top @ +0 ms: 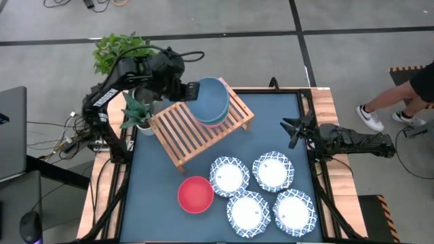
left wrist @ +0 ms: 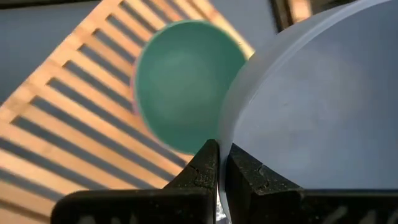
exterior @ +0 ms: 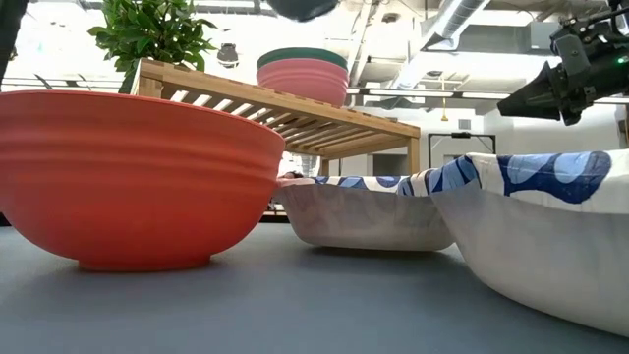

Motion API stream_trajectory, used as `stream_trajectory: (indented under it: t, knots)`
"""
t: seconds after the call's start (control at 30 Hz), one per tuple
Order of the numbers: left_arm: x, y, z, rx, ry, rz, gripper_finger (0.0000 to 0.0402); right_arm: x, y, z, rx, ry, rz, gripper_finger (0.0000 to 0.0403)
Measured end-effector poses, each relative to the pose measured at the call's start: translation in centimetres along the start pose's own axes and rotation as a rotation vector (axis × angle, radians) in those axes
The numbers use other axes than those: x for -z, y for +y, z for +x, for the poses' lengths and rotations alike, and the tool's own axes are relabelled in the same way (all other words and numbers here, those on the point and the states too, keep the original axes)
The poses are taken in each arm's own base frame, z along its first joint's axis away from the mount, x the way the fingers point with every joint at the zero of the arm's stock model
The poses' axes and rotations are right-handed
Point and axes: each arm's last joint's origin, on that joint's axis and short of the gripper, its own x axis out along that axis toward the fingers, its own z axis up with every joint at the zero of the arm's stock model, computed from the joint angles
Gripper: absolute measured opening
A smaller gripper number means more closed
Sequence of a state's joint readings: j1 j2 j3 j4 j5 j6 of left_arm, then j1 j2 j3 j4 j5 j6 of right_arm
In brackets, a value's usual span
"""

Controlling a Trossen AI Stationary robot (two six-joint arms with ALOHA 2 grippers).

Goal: Place and stack bowls onto a shelf
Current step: Stack the blue bowl on top of the green bowl on the shelf

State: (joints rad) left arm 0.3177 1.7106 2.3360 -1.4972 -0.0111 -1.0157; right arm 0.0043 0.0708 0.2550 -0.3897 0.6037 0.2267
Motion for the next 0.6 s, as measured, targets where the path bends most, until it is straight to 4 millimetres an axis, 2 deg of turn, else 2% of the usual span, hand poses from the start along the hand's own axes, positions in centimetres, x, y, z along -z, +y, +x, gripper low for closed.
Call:
stream_trajectory:
  t: [0.1, 0.4, 0.6]
  knots:
    - [-0.3, 0.4, 0.5, -0.042, 0.027, -0.011, 0.0000, 0.0, 0.0, 0.0, 0.000, 0.000, 0.001, 0.0144]
    - [-0.7, 1.2, 0.4, -0.091, 0.022, -0.028, 0.0000, 0.0, 0.0, 0.0, 0.000, -0.001, 0.001, 0.0144]
    - [-1.4, 1.3, 1.3, -0.121, 0.008, -0.015, 0.0000, 0.0, 0.0, 0.0, 0.000, -0.001, 0.001, 0.0144]
